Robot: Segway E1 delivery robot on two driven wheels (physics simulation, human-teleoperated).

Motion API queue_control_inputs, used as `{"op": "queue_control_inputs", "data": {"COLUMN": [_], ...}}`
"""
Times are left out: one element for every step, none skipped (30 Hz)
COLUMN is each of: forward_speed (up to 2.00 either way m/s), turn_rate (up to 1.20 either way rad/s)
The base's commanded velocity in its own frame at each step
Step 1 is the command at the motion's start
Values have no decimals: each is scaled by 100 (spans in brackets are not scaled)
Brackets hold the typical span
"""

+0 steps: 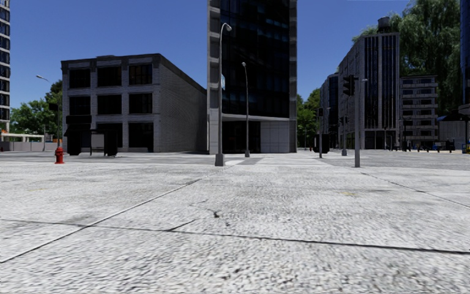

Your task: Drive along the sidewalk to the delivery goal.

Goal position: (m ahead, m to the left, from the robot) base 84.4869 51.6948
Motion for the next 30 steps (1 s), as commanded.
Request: {"op": "queue_control_inputs", "data": {"forward_speed": [200,200,200,200,200,200,200,200,200,200,200,200,200,200,200,200,200,200,200,200,200,200,200,200,200,200,200,200,200,200], "turn_rate": [-24,-24,-24,-24,-24,-24,-24,-26,-35,-35,-42,-47,-48,-48,-48,-48,-48,-48,-48,-48,-38,-9,-9,0,0,0,0,0,0,0]}}
